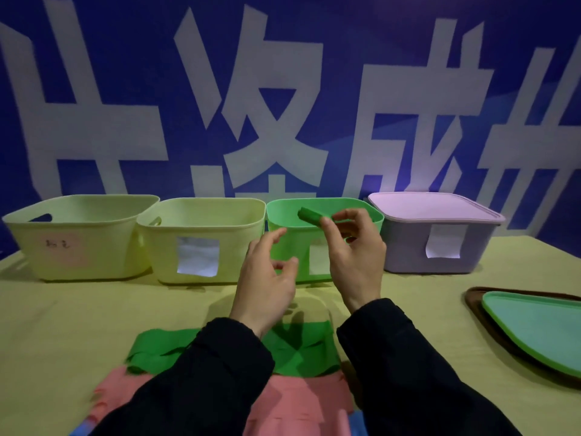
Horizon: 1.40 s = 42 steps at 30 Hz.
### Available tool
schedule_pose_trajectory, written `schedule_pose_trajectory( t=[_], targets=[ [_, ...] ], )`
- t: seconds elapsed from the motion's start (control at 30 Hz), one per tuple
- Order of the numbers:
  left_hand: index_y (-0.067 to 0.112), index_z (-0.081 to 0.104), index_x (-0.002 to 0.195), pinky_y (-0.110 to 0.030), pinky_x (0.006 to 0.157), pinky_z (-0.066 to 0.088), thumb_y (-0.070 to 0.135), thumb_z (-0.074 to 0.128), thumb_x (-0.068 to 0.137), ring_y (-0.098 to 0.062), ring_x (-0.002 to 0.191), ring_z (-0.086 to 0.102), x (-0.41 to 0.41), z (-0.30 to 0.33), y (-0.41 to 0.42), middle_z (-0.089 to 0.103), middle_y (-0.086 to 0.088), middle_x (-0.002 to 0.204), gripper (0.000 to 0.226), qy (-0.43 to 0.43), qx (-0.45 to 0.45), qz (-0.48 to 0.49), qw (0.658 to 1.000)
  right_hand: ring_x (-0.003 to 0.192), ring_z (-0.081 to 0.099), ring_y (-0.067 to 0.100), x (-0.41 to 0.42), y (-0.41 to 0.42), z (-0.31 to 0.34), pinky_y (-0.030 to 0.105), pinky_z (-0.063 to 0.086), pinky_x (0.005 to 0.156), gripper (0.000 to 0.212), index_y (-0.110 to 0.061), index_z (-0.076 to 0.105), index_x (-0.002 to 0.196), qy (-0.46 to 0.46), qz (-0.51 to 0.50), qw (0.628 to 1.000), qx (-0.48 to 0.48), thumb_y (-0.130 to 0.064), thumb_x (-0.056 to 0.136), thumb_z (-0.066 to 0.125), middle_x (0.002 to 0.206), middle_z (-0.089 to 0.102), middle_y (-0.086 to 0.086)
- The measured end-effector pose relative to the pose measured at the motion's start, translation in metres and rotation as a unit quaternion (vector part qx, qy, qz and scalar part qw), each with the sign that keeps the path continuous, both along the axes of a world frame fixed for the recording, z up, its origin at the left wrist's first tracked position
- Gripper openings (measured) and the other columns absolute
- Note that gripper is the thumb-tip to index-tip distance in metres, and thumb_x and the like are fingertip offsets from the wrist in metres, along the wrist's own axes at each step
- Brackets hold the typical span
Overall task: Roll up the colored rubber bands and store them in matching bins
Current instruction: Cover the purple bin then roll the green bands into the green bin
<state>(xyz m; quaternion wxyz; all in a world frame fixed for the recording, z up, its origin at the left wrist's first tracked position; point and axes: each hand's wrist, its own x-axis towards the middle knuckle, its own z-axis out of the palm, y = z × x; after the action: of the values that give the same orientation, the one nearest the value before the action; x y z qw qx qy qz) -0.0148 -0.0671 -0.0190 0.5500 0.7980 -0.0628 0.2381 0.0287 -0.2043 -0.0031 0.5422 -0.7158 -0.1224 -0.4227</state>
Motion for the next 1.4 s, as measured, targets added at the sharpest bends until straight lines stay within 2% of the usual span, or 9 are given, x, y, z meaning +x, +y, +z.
schedule_pose_trajectory(
  t=[0.3,0.57,0.63,0.73,0.83,1.03,1.2,1.3,1.4],
  targets=[
    [0.036,0.042,0.145,-0.040,0.089,0.059,0.020,0.059,0.100,0.009,0.095,0.055,-0.009,-0.036,0.008,0.039,0.022,0.124,0.051,0.019,0.039,0.008,0.999,0.085,0.068,0.009,0.000,-0.015,0.018,0.037,0.058,0.078,0.016,-0.017,0.057,0.100,-0.027,-0.021,0.996,0.077,-0.031,0.097,0.064,0.090,0.069,-0.007],
    [0.037,0.044,0.142,-0.036,0.097,0.053,0.014,0.050,0.104,0.004,0.099,0.057,-0.009,-0.041,0.008,0.041,0.018,0.132,0.046,0.005,0.030,-0.006,1.000,0.097,0.062,0.021,0.033,0.002,0.019,0.044,0.050,0.086,0.035,-0.027,0.063,0.089,0.074,-0.155,0.968,-0.183,-0.061,0.091,0.059,0.093,0.070,-0.006],
    [0.034,0.047,0.141,-0.037,0.093,0.055,0.012,0.048,0.104,0.002,0.096,0.058,-0.006,-0.039,0.009,0.042,0.018,0.128,0.043,0.000,0.012,-0.007,1.000,0.098,0.060,0.020,0.028,0.001,0.017,0.041,0.048,0.085,0.035,-0.027,0.066,0.085,0.052,-0.170,0.968,-0.177,-0.060,0.092,0.056,0.092,0.071,-0.006],
    [0.027,0.054,0.136,-0.031,0.081,0.060,0.006,0.040,0.106,-0.003,0.096,0.062,-0.005,-0.038,0.007,0.045,0.014,0.128,0.039,0.000,-0.016,-0.007,1.000,0.084,0.063,0.013,0.010,-0.002,0.012,0.030,0.048,0.075,0.029,-0.021,0.067,0.081,0.039,-0.060,0.989,-0.126,-0.044,0.097,0.059,0.083,0.069,-0.007],
    [0.022,0.059,0.130,-0.020,0.075,0.056,0.004,0.038,0.106,-0.003,0.093,0.063,-0.008,-0.033,0.008,0.049,0.009,0.126,0.037,-0.008,-0.037,0.016,0.999,0.072,0.066,0.010,-0.014,0.005,0.004,0.022,0.049,0.067,0.027,-0.015,0.069,0.078,0.126,0.127,0.981,-0.070,-0.033,0.097,0.063,0.075,0.071,-0.002],
    [0.020,0.064,0.112,-0.043,0.091,0.059,0.005,0.042,0.104,-0.019,0.101,0.068,-0.006,-0.020,0.010,0.064,-0.004,0.118,0.028,0.022,-0.065,0.032,0.997,0.061,0.060,0.001,-0.040,0.023,-0.024,0.016,0.044,0.061,0.026,-0.014,0.068,0.073,0.222,0.249,0.935,-0.119,-0.023,0.097,0.065,0.067,0.068,-0.006],
    [0.020,0.068,0.106,-0.043,0.092,0.057,0.011,0.051,0.101,-0.020,0.100,0.068,-0.020,0.002,0.033,0.069,0.003,0.105,0.020,0.069,0.058,0.014,0.996,0.071,0.065,0.030,-0.041,0.021,-0.023,0.048,0.053,0.072,0.028,-0.015,0.071,0.075,0.197,0.240,0.943,-0.123,-0.033,0.096,0.065,0.074,0.073,0.006],
    [0.018,0.070,0.111,-0.042,0.095,0.055,0.018,0.058,0.099,-0.022,0.102,0.067,-0.034,0.013,0.071,0.069,0.001,0.106,0.017,0.108,0.140,0.028,0.984,0.077,0.065,0.038,-0.042,0.024,-0.028,0.052,0.053,0.074,0.032,-0.017,0.071,0.073,0.188,0.241,0.939,-0.156,-0.040,0.094,0.065,0.075,0.073,0.008],
    [0.018,0.069,0.101,-0.036,0.080,0.051,0.032,0.056,0.097,-0.030,0.094,0.065,-0.054,0.013,0.116,0.071,-0.004,0.104,0.019,0.170,0.388,0.187,0.886,0.079,0.065,0.038,-0.042,0.027,-0.031,0.049,0.054,0.074,0.030,-0.017,0.071,0.075,0.186,0.245,0.935,-0.175,-0.039,0.095,0.065,0.076,0.074,0.005]
  ],
)
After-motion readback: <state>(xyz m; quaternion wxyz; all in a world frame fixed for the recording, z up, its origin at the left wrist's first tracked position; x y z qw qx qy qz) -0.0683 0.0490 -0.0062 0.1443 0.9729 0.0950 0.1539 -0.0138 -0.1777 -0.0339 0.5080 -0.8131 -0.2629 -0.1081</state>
